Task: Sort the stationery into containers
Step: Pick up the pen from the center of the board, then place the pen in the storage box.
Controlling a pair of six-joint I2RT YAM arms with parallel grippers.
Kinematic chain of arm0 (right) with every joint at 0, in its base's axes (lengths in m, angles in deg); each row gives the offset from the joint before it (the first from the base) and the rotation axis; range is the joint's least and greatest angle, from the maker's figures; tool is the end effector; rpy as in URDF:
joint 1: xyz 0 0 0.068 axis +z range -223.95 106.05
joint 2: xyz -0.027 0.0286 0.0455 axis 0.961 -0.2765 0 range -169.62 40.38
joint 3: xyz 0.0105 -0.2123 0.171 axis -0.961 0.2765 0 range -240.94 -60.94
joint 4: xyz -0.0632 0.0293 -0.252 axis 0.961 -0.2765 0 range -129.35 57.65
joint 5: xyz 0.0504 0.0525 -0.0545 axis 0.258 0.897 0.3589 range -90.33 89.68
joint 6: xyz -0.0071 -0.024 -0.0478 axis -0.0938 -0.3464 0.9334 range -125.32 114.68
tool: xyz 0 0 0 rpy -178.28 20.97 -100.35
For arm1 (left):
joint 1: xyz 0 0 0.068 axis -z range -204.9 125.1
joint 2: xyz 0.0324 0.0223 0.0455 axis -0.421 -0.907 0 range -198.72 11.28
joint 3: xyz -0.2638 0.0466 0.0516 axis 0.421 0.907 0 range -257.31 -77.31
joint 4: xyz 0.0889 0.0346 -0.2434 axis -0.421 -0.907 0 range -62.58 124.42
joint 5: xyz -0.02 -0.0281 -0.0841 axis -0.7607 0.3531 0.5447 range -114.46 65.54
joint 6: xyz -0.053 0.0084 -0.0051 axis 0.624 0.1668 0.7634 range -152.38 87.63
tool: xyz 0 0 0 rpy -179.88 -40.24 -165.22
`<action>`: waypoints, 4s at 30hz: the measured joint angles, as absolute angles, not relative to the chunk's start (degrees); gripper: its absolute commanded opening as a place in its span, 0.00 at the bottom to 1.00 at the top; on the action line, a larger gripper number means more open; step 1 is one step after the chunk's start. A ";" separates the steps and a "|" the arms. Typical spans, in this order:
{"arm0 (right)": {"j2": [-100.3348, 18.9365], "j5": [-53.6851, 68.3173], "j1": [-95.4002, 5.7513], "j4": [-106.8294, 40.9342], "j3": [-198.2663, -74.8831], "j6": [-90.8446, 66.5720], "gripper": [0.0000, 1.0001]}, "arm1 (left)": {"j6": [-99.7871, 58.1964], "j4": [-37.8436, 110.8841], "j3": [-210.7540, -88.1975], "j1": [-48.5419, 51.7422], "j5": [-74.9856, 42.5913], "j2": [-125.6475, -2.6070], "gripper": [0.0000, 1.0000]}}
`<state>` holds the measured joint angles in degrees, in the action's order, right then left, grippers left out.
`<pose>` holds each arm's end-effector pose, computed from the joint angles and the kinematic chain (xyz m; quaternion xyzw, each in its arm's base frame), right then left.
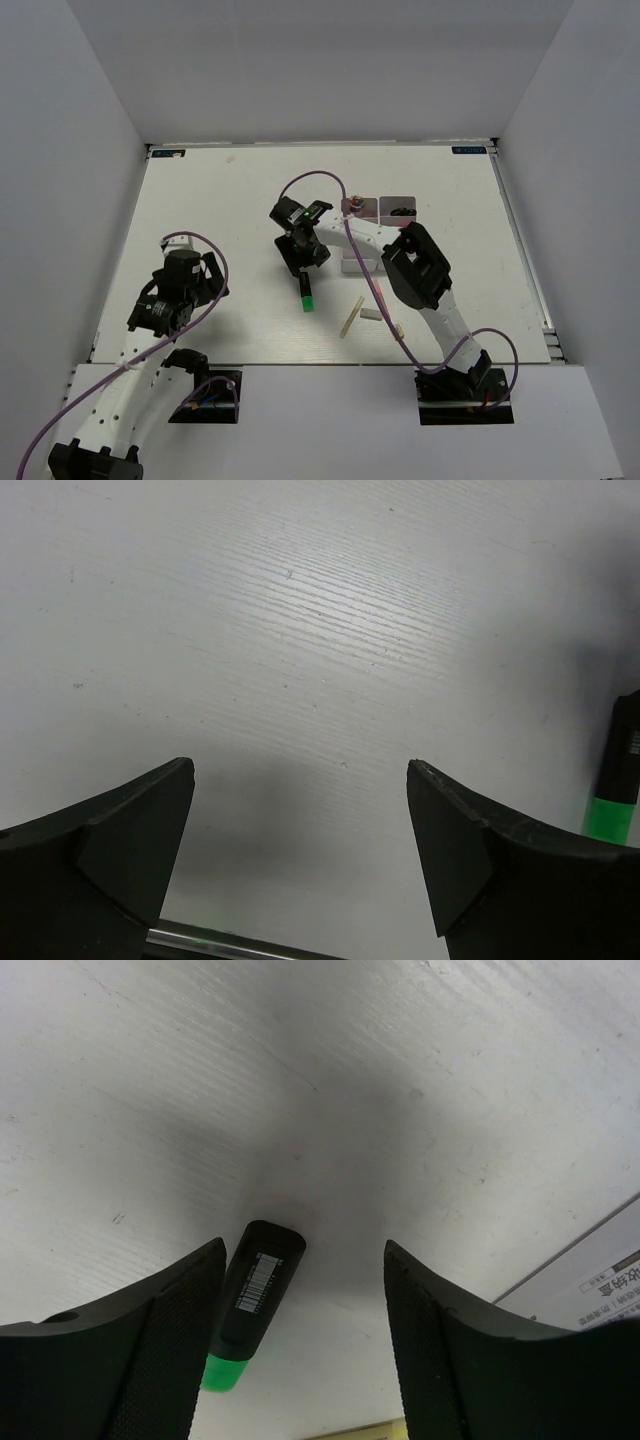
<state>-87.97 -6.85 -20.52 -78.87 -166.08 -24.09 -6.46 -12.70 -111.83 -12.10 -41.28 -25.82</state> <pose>0.2836 0.3754 0.1765 -0.2832 0.9412 0.0582 0.1750 0.1258 -0.0180 0.2393 -0.1561 0.9169 0.0166 0.3671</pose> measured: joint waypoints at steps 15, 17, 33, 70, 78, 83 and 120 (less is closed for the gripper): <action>-87.12 -4.77 -19.43 -78.85 -162.76 -27.41 0.51 | -6.68 -12.28 -111.83 -12.10 -40.42 -25.04 0.98; -87.06 -4.53 -19.45 -78.87 -162.56 -27.47 0.45 | -6.70 -12.28 -111.83 -12.10 -40.38 -25.01 0.98; -86.20 3.51 -19.49 -78.74 -160.88 -27.12 0.00 | -6.86 -12.28 -111.83 -12.10 -40.34 -24.91 0.98; -45.05 -21.95 -26.20 -61.43 -137.23 -4.74 0.00 | -6.86 -12.26 -111.83 -12.10 -40.10 -24.77 0.98; -38.40 -27.98 -33.37 -49.46 -125.52 -3.65 0.00 | -6.88 -12.26 -111.83 -12.10 -40.03 -24.95 0.98; -36.81 -28.82 -37.13 -43.16 -119.57 -3.87 0.00 | -6.88 -12.26 -111.83 -12.10 -39.86 -25.12 0.98; -36.70 -15.09 -42.01 -5.13 -100.73 8.63 0.00 | -6.90 -11.84 -111.83 -12.10 -38.72 -27.29 0.98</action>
<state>-36.70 -15.09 -42.01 -5.13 -100.73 8.63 -6.90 -11.84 -111.83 -12.10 -38.72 -27.29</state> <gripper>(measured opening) 0.329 0.972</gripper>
